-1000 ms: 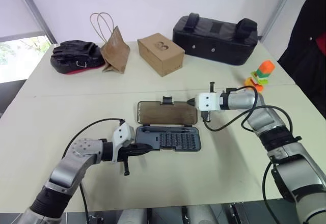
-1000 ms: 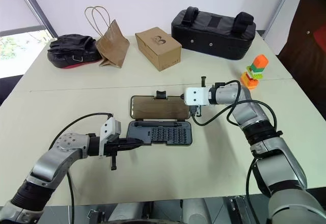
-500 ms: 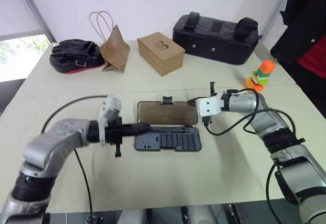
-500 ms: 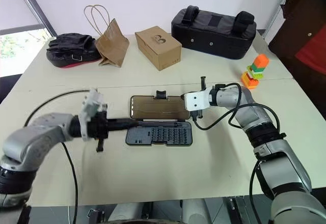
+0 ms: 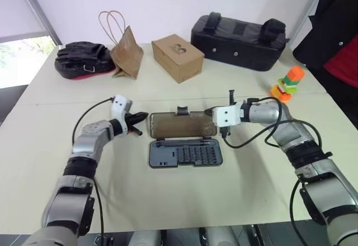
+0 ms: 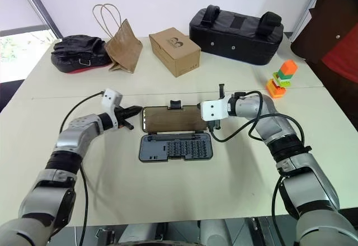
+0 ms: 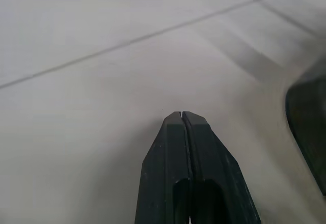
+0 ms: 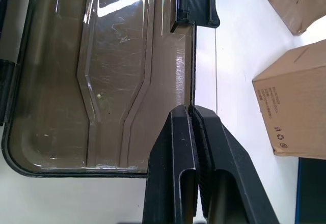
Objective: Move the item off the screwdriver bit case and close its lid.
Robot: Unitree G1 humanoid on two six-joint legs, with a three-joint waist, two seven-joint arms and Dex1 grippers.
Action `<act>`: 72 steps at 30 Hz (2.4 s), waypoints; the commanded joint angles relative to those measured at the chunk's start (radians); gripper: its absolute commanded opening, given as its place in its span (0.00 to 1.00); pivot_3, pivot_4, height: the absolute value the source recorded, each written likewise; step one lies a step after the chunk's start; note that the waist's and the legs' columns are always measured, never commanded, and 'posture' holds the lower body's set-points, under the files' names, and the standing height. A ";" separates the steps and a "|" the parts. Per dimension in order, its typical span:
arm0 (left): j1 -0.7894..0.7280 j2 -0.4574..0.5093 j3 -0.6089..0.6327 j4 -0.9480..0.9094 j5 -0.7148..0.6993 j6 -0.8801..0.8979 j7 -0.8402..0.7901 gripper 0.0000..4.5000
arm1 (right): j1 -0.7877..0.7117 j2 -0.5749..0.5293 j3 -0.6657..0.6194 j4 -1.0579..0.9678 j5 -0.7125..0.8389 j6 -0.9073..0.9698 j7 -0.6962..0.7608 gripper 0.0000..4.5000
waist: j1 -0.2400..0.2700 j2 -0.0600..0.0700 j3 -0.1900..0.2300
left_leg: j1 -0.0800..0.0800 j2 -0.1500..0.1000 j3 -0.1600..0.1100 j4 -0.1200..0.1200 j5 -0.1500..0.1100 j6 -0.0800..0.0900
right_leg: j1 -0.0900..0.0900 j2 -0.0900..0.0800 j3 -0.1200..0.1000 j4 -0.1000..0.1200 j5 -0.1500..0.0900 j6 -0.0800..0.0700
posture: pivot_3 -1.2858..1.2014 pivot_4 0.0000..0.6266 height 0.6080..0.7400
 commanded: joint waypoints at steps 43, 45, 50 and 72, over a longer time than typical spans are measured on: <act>0.184 0.220 -0.139 -0.791 -0.225 0.422 -0.536 0.00 | 0.082 -0.124 -0.635 -0.848 0.924 1.518 0.077 0.98 | 0.001 0.001 0.001 | -0.011 0.002 -0.002 0.001 -0.002 0.003 | -0.009 -0.004 0.000 0.000 0.000 0.000 | 0.52 0.24 1.00; 0.242 0.271 -0.180 -0.828 -0.181 0.358 -0.555 0.00 | 0.100 -0.131 -0.619 -0.869 0.948 1.524 0.063 0.98 | 0.003 0.001 0.001 | -0.011 0.002 -0.002 0.000 -0.002 0.003 | -0.009 -0.004 0.000 0.000 0.000 0.000 | 0.52 0.24 1.00; 0.140 0.226 -0.089 -0.729 -0.232 0.380 -0.464 0.00 | 0.187 -0.144 -0.520 -0.965 0.978 1.504 0.054 0.87 | 0.018 0.000 0.002 | -0.012 0.001 -0.003 0.002 -0.002 0.003 | -0.009 -0.002 -0.002 0.000 0.000 0.000 | 0.52 0.24 1.00; -0.287 -0.183 -0.206 0.235 0.150 -0.256 -0.480 0.00 | 0.431 -0.122 -0.074 -1.190 0.764 1.339 -0.155 0.01 | 0.027 -0.003 0.003 | -0.015 -0.006 -0.003 0.004 -0.002 0.005 | -0.011 -0.003 -0.002 0.000 0.000 0.001 | 0.52 0.24 1.00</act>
